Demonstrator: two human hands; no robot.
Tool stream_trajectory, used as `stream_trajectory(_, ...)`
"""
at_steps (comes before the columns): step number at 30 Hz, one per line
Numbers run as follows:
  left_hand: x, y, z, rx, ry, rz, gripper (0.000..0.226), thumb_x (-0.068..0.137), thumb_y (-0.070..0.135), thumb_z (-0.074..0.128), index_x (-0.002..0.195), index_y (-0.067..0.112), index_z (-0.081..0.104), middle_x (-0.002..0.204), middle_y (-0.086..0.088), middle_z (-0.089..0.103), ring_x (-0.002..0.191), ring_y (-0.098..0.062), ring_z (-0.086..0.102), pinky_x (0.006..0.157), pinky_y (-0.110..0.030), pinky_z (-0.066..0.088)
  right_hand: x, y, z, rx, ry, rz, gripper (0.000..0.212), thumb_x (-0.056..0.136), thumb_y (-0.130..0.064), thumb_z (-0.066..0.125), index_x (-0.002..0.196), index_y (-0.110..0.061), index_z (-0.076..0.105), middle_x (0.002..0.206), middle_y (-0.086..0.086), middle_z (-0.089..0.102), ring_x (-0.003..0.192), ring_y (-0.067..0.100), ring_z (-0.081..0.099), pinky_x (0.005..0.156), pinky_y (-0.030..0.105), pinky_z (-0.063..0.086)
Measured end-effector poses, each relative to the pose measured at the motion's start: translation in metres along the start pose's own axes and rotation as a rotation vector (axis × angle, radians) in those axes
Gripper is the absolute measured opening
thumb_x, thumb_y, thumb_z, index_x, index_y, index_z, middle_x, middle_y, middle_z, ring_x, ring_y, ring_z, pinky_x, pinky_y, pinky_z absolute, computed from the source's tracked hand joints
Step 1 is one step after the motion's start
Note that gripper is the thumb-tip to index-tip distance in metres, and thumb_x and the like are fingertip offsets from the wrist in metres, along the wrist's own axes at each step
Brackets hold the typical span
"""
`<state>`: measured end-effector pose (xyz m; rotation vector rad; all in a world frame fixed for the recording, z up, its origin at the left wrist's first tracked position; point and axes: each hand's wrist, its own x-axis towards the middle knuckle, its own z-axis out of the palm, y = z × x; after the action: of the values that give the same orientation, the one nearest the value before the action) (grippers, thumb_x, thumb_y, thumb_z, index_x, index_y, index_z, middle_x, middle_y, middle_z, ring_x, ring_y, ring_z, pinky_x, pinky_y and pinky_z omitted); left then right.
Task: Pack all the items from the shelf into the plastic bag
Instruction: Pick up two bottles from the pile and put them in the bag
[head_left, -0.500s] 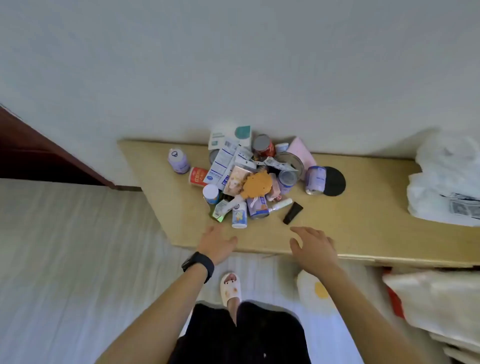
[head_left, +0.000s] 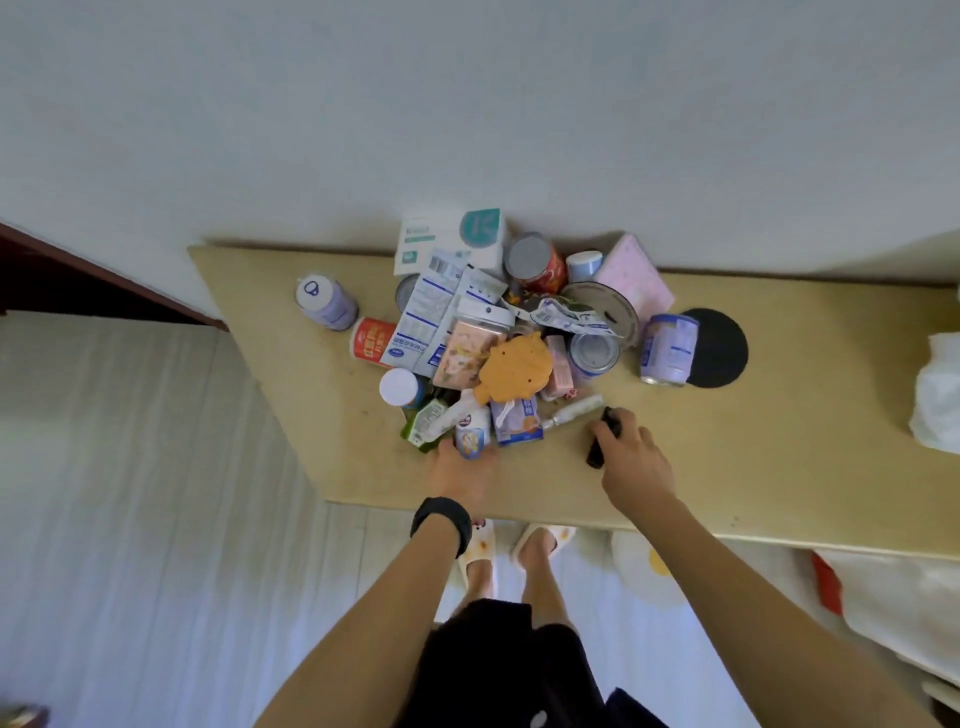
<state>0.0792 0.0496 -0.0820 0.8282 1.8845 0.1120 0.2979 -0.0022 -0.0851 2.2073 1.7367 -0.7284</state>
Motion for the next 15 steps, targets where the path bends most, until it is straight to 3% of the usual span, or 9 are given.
stream_trajectory(2, 0.001, -0.003, 0.003, 0.000, -0.003, 0.006, 0.057, 0.080, 0.042, 0.069, 0.126, 0.014, 0.051, 0.123, -0.006, 0.058, 0.104, -0.026, 0.059, 0.090, -0.040, 0.049, -0.001, 0.007, 0.004, -0.035, 0.050, -0.016, 0.052, 0.077, -0.003, 0.061, 0.125, -0.022, 0.057, 0.122, 0.013, 0.049, 0.088, 0.035, 0.058, 0.069, 0.042, 0.052)
stream_trajectory(4, -0.002, -0.004, 0.002, -0.028, -0.011, 0.030, 0.053, 0.083, 0.043, 0.070, 0.123, 0.013, 0.054, 0.118, -0.003, 0.061, 0.096, -0.021, 0.061, 0.079, -0.033, 0.048, -0.004, 0.013, 0.007, -0.081, 0.079, -0.011, 0.049, 0.076, -0.007, 0.064, 0.121, -0.023, 0.058, 0.114, 0.012, 0.051, 0.079, 0.032, 0.059, 0.064, 0.040, 0.051)
stream_trajectory(7, -0.008, -0.012, -0.004, -0.052, -0.095, 0.029, 0.038, 0.087, 0.043, 0.068, 0.110, 0.013, 0.063, 0.103, -0.003, 0.069, 0.084, -0.015, 0.064, 0.063, -0.027, 0.047, -0.011, 0.017, 0.009, -0.102, 0.066, 0.008, 0.038, 0.081, -0.010, 0.062, 0.118, -0.016, 0.057, 0.122, 0.010, 0.049, 0.074, 0.029, 0.058, 0.059, 0.038, 0.050)
stream_trajectory(9, -0.016, -0.017, -0.011, -0.157, -0.189, -0.011, 0.031, 0.090, 0.040, 0.066, 0.103, 0.012, 0.066, 0.099, -0.005, 0.071, 0.081, -0.015, 0.064, 0.064, -0.027, 0.049, -0.015, 0.018, 0.009, -0.058, 0.036, 0.039, 0.031, 0.090, -0.016, 0.058, 0.120, -0.014, 0.053, 0.125, 0.010, 0.046, 0.077, 0.029, 0.058, 0.060, 0.038, 0.050)
stream_trajectory(12, -0.035, -0.021, -0.026, -0.372, -0.328, -0.076, 0.027, 0.091, 0.029, 0.066, 0.103, 0.005, 0.067, 0.098, -0.010, 0.070, 0.082, -0.019, 0.063, 0.073, -0.031, 0.054, -0.024, 0.014, 0.003, 0.206, -0.033, 0.141, 0.029, 0.100, -0.029, 0.047, 0.122, -0.009, 0.047, 0.120, 0.012, 0.049, 0.087, 0.034, 0.060, 0.066, 0.041, 0.050)
stream_trajectory(15, -0.060, -0.024, -0.045, -0.446, -0.479, -0.104, 0.023, 0.094, 0.021, 0.061, 0.108, 0.002, 0.063, 0.098, -0.012, 0.067, 0.081, -0.019, 0.062, 0.067, -0.026, 0.054, -0.050, 0.006, -0.013, 0.604, -0.048, 0.250, 0.030, 0.101, -0.029, 0.048, 0.120, -0.006, 0.048, 0.105, 0.011, 0.060, 0.086, 0.030, 0.059, 0.069, 0.038, 0.047)
